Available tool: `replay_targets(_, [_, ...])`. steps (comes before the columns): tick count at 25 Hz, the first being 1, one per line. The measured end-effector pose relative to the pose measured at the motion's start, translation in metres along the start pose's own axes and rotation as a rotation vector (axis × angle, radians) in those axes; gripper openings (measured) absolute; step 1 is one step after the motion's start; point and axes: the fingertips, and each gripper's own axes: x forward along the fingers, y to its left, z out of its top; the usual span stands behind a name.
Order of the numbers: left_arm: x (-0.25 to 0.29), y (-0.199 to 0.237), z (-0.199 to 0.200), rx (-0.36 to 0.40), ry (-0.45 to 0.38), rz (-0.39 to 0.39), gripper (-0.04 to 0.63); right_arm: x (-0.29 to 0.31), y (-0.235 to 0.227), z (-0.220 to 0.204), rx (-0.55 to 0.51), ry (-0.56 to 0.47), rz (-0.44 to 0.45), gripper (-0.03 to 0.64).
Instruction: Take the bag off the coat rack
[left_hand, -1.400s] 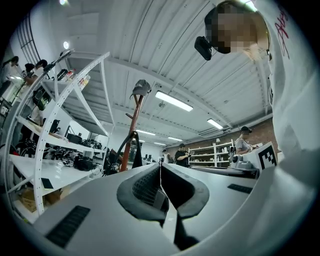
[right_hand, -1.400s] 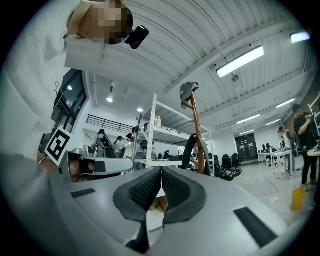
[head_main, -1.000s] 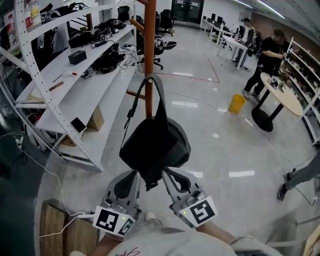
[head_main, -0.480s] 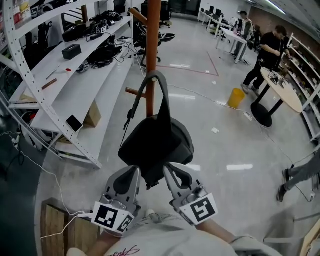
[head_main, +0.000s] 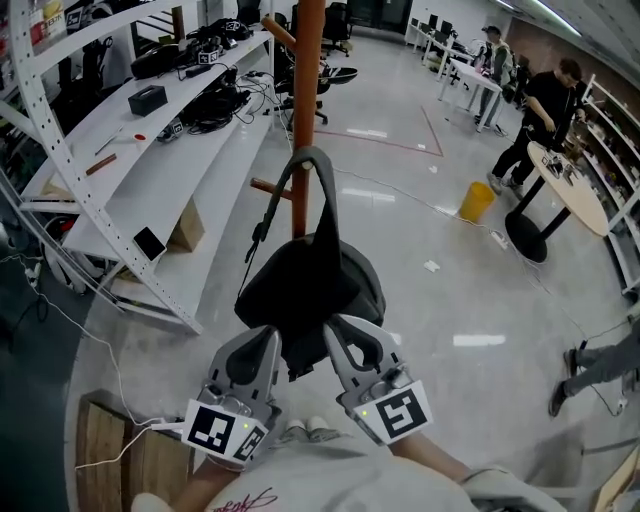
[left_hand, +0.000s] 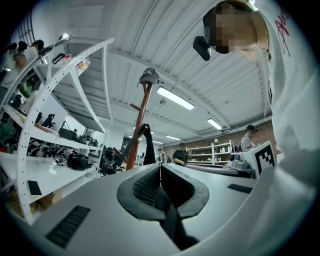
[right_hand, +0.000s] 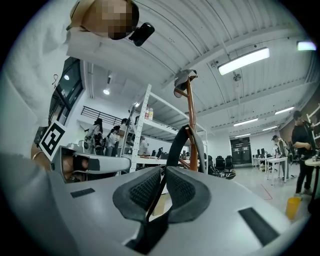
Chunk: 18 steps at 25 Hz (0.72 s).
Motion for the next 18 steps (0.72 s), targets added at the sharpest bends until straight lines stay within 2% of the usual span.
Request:
replay_targets(2, [0.002,0.001,0.001,0.001,-0.004,0.012,0.02,0.006,-0.007,-0.002,-0.007,0.023,-0.003,0.047])
replay_targets(3, [0.003,0.001,0.002,0.001,-0.006,0.018,0.02,0.01,-0.01,-0.002,-0.007,0.039,-0.008,0.148])
replay_targets(4, [0.004,0.002,0.002,0.001,-0.007,0.024,0.02,0.014,-0.014,-0.002,-0.004,0.052,-0.016,0.187])
replay_targets(8, [0.003,0.007,0.002,0.007,-0.01,0.048,0.02,0.032,-0.027,0.008,-0.011,0.054,-0.044,0.215])
replay_targets(12, [0.001,0.015,0.001,0.009,-0.012,0.071,0.02,0.048,-0.038,0.007,-0.048,0.053,-0.048,0.218])
replay_targets(18, [0.0,0.023,0.001,0.01,-0.012,0.096,0.02,0.074,-0.067,0.012,-0.045,0.05,-0.102,0.219])
